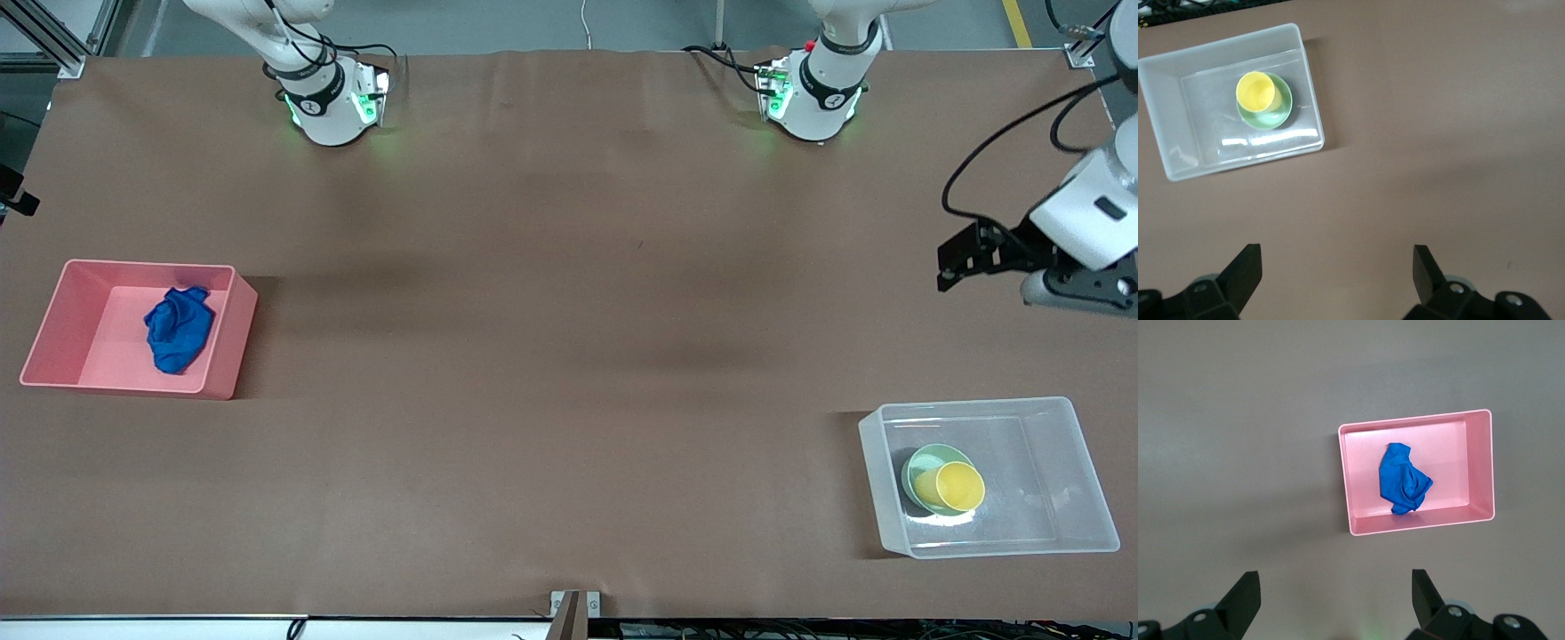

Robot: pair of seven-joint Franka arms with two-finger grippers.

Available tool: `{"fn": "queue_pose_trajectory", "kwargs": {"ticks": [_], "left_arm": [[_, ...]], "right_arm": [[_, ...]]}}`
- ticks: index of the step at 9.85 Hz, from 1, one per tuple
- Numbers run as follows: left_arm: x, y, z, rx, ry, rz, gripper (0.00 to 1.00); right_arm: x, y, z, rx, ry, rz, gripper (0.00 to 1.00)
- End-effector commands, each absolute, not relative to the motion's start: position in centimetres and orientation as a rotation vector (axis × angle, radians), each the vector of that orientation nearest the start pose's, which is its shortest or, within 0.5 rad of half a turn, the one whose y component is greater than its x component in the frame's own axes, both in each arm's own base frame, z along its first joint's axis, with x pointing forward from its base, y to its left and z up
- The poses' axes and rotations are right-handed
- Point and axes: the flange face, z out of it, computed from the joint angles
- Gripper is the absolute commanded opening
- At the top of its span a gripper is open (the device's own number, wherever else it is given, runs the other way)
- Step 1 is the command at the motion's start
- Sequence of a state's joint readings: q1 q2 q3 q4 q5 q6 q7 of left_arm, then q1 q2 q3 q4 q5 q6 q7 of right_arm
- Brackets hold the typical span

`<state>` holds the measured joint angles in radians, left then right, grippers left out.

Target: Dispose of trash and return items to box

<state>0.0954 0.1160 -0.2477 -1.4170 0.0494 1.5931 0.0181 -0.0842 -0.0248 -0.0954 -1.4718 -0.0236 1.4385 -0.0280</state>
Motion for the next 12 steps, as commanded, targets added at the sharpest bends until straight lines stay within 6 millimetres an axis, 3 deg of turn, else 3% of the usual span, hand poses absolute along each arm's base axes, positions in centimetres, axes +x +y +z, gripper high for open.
{"fn": "queue_pose_trajectory", "kwargs": {"ticks": [1, 3, 9, 12], "left_arm": [[56.3, -7.3, 62.7, -3.100, 0.216, -0.016, 1.00], [55.3, -6.4, 63.3, -3.142, 0.184, -0.028, 1.00], [54.5, -6.9, 62.4, -3.143, 0.171, -0.011, 1.00], [54.4, -5.5, 62.2, -3.146, 0.106, -0.014, 1.00]], "right_arm": [[51.9, -10.0, 67.5, -3.165, 0.234, 0.018, 1.00], [51.9, -10.0, 67.5, -3.165, 0.236, 0.018, 1.00], [51.9, -10.0, 67.5, -3.165, 0.236, 0.018, 1.00], [51.9, -10.0, 67.5, -3.165, 0.236, 0.018, 1.00]]}}
